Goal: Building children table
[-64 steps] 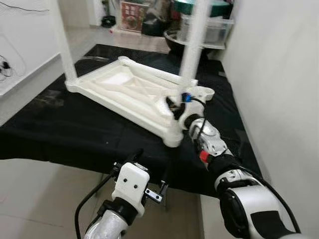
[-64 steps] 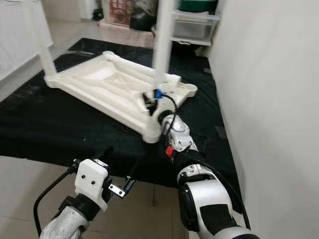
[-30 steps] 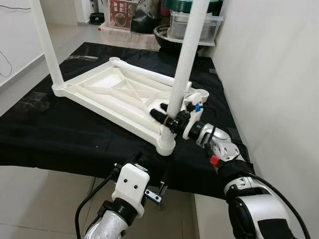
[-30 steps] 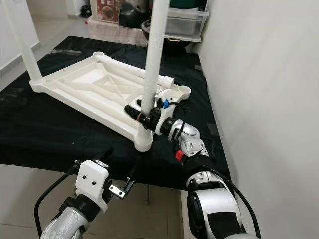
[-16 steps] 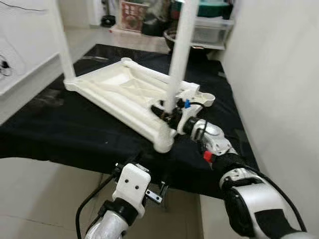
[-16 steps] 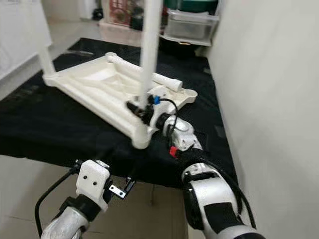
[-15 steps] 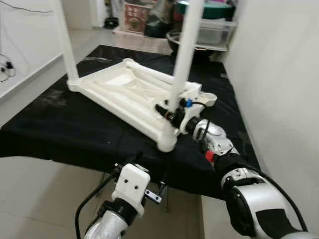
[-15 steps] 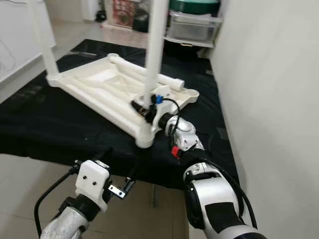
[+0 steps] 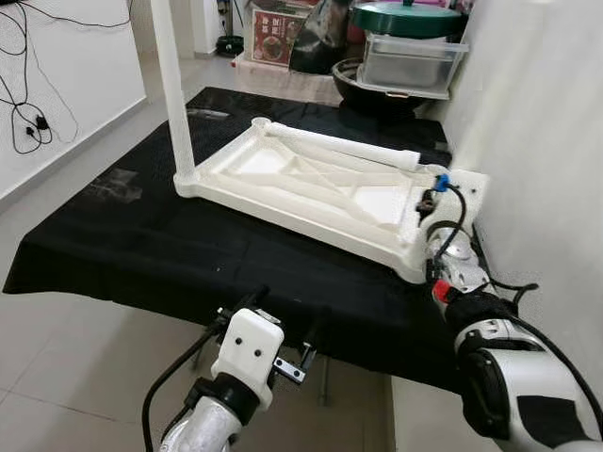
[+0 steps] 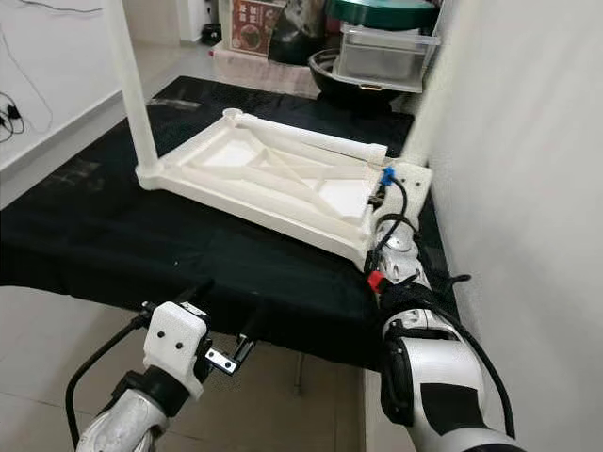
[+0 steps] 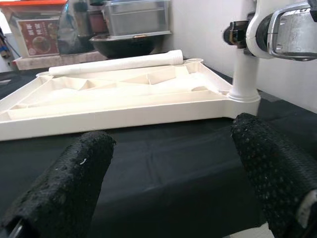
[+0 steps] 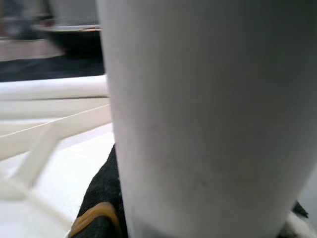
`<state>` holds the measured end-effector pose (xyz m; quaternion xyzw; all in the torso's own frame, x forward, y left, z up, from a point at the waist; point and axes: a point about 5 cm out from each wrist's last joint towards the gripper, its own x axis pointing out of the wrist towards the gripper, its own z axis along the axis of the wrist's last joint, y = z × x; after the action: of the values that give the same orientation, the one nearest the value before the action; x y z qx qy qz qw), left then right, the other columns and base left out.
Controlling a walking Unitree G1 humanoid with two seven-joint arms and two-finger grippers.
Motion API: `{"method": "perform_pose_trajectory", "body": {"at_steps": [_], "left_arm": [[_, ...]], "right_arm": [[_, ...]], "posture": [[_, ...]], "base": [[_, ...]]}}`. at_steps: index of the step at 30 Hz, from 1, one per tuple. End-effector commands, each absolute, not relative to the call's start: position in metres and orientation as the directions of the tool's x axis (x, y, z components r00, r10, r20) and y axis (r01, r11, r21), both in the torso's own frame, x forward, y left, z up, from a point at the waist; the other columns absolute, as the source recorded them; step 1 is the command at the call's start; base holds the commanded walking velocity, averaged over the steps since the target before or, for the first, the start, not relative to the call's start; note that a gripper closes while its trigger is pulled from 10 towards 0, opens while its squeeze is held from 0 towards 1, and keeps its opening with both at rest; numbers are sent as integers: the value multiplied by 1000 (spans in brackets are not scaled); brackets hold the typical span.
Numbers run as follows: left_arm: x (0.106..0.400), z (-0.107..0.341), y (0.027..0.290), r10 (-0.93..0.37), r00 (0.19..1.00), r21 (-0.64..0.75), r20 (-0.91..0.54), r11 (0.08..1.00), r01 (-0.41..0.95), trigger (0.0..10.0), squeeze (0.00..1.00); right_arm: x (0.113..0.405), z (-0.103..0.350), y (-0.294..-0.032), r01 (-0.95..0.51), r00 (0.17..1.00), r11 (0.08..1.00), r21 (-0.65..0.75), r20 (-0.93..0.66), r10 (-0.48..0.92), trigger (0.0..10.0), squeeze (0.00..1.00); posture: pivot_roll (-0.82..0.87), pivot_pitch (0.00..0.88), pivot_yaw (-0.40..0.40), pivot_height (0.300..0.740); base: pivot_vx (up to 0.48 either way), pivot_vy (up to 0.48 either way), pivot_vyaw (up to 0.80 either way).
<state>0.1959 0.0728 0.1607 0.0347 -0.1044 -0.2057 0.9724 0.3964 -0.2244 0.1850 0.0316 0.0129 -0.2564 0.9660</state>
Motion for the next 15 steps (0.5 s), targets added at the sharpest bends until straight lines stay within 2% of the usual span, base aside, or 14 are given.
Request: {"method": "perform_pose_trajectory", "body": {"at_steps": [1,5,6,9,10,11,12,15], "left_arm": [[197,158,73,-410,896,111,171,911,396,10000,0],[197,158,73,-410,896,111,171,912,396,10000,0],[197,158,73,-409,896,110,171,912,395,10000,0],[198,158,73,-408,897,108,171,913,395,10000,0],[198,158,73,-407,897,107,171,913,394,10000,0],[198,158,73,-407,897,107,171,913,394,10000,0],[198,158,73,-406,897,106,171,913,393,10000,0],[198,158,73,-406,898,106,172,913,393,10000,0]], "right_arm": [[389,155,-221,563,814,827,6,-176,-553,10000,0],[391,160,-214,552,826,833,21,-146,-544,10000,0],[392,163,-210,544,835,839,31,-125,-536,10000,1000],[392,168,-193,515,856,857,23,-55,-514,10000,1000],[391,166,-188,514,856,858,2,-52,-514,10000,424],[391,166,-188,514,856,858,2,-52,-514,10000,424],[390,165,-186,514,857,858,-3,-41,-514,10000,0],[380,163,-183,505,863,863,-8,4,-505,10000,0]], "posture": [[102,72,-91,740],[102,72,-91,740],[98,77,-92,740],[96,82,-92,740],[96,82,-92,740],[96,82,-92,740],[96,82,-92,740],[95,82,-93,740]], "base": [[0,0,0],[0,0,0],[0,0,0],[0,0,0],[0,0,0],[0,0,0],[0,0,0],[0,0,0]]}}
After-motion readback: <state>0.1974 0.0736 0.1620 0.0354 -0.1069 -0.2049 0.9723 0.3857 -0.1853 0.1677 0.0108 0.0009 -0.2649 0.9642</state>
